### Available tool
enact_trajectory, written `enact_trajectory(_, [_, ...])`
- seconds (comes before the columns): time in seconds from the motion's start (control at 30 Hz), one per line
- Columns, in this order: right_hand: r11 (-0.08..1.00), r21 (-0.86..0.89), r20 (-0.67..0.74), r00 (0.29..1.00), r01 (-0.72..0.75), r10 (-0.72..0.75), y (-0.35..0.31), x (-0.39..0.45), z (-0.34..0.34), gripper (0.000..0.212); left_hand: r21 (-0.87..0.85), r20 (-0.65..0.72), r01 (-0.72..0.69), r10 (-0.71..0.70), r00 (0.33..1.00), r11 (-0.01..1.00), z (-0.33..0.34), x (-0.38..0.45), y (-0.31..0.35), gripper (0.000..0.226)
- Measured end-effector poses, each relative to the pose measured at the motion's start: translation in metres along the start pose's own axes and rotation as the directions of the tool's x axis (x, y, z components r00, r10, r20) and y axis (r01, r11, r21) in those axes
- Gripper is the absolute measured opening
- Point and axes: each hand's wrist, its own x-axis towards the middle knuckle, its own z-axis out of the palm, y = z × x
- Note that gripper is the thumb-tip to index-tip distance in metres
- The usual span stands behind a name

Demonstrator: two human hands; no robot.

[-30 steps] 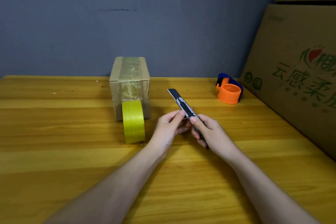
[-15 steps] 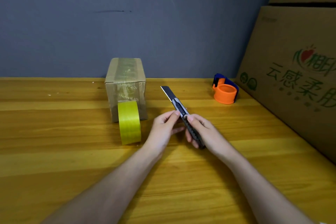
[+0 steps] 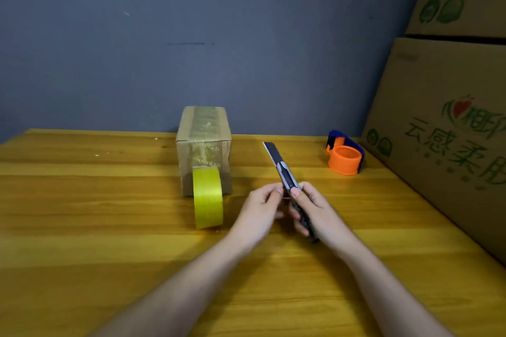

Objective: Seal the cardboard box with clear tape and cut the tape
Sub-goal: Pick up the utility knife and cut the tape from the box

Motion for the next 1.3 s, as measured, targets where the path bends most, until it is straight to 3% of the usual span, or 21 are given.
enact_trajectory(0.07, [0.999, 0.043, -0.02, 1.0, 0.022, -0.021, -0.006, 0.0, 0.002, 0.017, 0.251, 0.056, -0.056, 0.044, 0.997, 0.966, -0.01, -0.012, 0.013, 0.031])
enact_trajectory(0.17, [0.998, 0.044, -0.036, 0.998, 0.048, -0.046, -0.014, 0.003, 0.009, 0.018, 0.531, 0.083, -0.203, 0.188, 0.979, 0.823, -0.036, -0.033, 0.038, 0.028])
enact_trajectory(0.27, [0.998, 0.005, -0.008, 0.998, 0.06, -0.06, -0.026, 0.008, 0.02, 0.02, 0.561, 0.019, -0.28, 0.326, 0.945, 0.779, -0.069, -0.048, 0.06, 0.014])
enact_trajectory(0.37, [0.996, -0.041, 0.015, 0.997, 0.075, -0.075, -0.04, 0.011, 0.034, 0.024, 0.577, -0.184, -0.274, 0.45, 0.874, 0.769, -0.105, -0.046, 0.063, 0.013])
enact_trajectory(0.43, [0.995, -0.049, 0.026, 0.996, 0.092, -0.09, -0.048, 0.013, 0.043, 0.022, 0.524, -0.307, -0.205, 0.408, 0.86, 0.827, -0.125, -0.039, 0.056, 0.019])
enact_trajectory(0.5, [0.993, -0.052, 0.034, 0.994, 0.102, -0.1, -0.054, 0.015, 0.052, 0.019, 0.499, -0.348, -0.076, 0.28, 0.895, 0.863, -0.137, -0.033, 0.049, 0.039])
enact_trajectory(0.6, [0.994, -0.054, 0.039, 0.995, 0.095, -0.093, -0.059, 0.017, 0.06, 0.021, 0.51, -0.275, 0.027, 0.134, 0.952, 0.86, -0.142, -0.032, 0.043, 0.078])
enact_trajectory(0.67, [0.994, -0.054, 0.039, 0.995, 0.093, -0.091, -0.06, 0.018, 0.063, 0.02, 0.475, -0.186, 0.033, 0.063, 0.981, 0.88, -0.142, -0.032, 0.043, 0.09])
enact_trajectory(0.9, [0.997, -0.048, 0.033, 0.998, 0.06, -0.059, -0.051, 0.017, 0.06, 0.024, 0.286, -0.105, 0.046, -0.016, 0.994, 0.957, -0.145, -0.025, 0.043, 0.082])
enact_trajectory(1.3, [0.985, -0.169, 0.092, 0.996, 0.024, -0.008, -0.046, 0.013, 0.052, 0.028, 0.247, -0.012, 0.049, -0.048, 0.999, 0.968, -0.148, -0.015, 0.036, 0.076])
